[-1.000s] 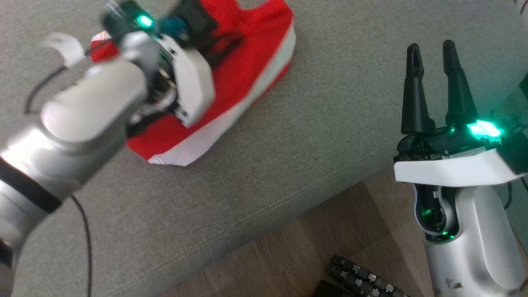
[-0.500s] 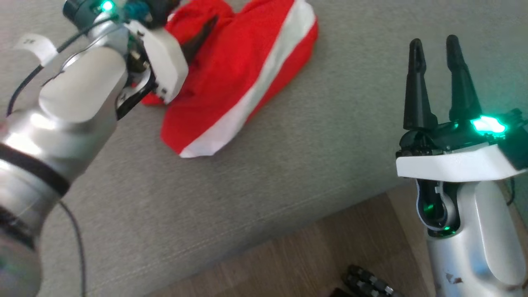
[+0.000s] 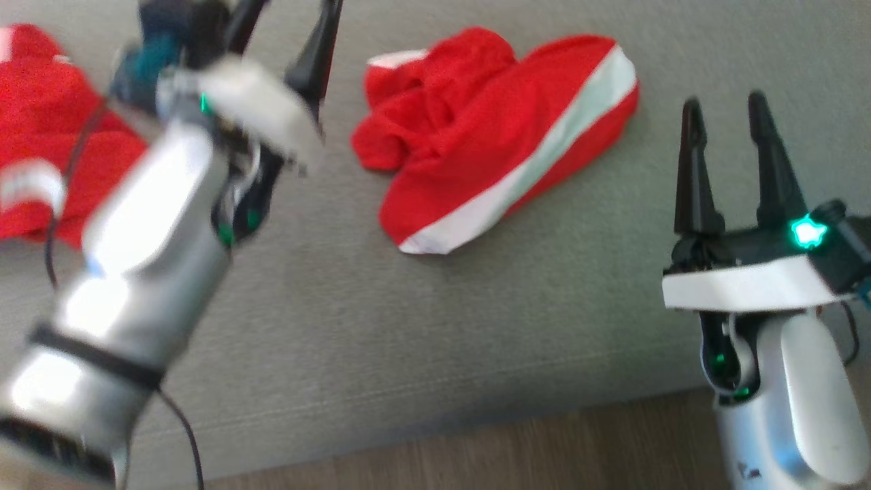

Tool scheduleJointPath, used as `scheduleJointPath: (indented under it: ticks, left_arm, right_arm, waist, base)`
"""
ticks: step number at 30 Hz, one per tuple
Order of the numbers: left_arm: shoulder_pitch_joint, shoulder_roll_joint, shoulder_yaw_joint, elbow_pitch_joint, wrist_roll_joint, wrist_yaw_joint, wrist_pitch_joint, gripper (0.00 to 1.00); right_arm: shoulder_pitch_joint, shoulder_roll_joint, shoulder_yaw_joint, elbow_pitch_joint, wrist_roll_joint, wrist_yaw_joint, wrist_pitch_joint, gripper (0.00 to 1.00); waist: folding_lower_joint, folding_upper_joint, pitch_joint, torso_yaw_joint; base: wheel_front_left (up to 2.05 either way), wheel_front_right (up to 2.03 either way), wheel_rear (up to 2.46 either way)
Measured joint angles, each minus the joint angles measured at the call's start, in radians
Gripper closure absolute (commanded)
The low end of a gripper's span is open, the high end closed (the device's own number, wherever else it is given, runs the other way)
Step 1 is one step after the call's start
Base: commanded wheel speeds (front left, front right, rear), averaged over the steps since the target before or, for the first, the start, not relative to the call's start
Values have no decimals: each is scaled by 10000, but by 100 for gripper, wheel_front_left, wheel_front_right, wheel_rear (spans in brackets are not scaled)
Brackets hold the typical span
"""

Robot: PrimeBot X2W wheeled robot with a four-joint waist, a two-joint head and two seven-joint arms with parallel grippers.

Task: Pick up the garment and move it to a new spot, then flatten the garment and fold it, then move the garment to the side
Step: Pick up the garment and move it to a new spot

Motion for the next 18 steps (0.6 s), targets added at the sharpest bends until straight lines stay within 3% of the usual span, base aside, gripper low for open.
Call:
scheduleJointPath:
  ticks: [4,10,18]
  left_arm:
    - [2208,4,1513,-1406,723,395,0,0]
    - [5051,-389,3657,-3243,1772,589,-2,0]
    - [7921,-1557,5235,-4567,3636,219,-2,0]
  right_arm:
    - [429,0,-190,230,-259,0,0,0]
    - [774,0,-347,418,-472,0,0,0]
    - [1462,2,-408,629,-523,0,0,0]
  waist:
    - [0,0,-576,523]
    - [0,0,-1362,1197]
    - [0,0,-2229,1701]
  base:
    - [0,0,0]
    - [0,0,0]
    - [0,0,0]
